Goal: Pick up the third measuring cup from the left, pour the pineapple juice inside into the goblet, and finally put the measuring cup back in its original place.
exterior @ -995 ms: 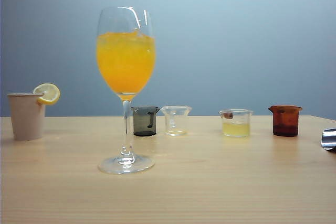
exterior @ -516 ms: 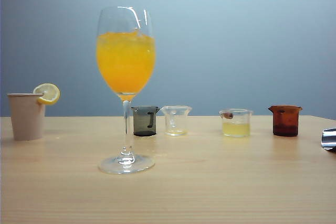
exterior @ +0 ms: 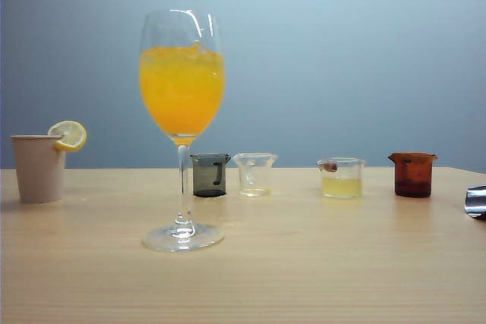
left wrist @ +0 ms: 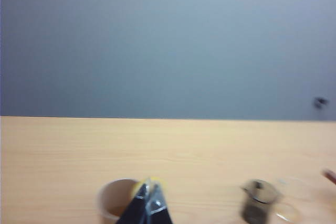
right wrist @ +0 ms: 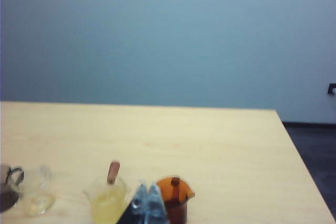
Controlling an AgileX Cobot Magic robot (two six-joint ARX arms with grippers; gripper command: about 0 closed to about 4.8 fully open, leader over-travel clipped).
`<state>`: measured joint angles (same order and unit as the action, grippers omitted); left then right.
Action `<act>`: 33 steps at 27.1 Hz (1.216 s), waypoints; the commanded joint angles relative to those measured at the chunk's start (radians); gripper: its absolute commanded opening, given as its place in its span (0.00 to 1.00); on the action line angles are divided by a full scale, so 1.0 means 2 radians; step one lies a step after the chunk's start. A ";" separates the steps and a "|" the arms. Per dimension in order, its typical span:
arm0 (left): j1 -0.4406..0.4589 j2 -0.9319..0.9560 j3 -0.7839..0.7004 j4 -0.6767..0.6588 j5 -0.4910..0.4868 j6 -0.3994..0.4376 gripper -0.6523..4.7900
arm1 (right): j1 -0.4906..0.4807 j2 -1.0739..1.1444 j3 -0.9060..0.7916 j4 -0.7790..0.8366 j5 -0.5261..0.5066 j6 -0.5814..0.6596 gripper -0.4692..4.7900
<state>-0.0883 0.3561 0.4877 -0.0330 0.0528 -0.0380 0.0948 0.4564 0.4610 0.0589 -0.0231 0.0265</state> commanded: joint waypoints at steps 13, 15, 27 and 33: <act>-0.092 0.182 0.232 -0.163 0.145 0.017 0.11 | 0.076 0.137 0.046 0.093 -0.011 0.004 0.08; -0.112 0.187 0.244 -0.184 0.162 0.024 0.11 | 0.085 0.149 0.046 0.100 -0.011 0.004 0.08; -0.166 0.190 0.261 -0.219 0.165 0.024 0.11 | 0.127 0.256 0.019 0.205 0.037 0.004 0.08; -0.166 0.190 0.261 -0.219 0.165 0.024 0.11 | 0.131 0.380 -0.017 0.345 0.061 0.018 0.08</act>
<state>-0.4217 0.7395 1.0012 -0.4831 0.3817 0.0074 0.3569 1.1812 0.4290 0.6674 0.0879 0.0486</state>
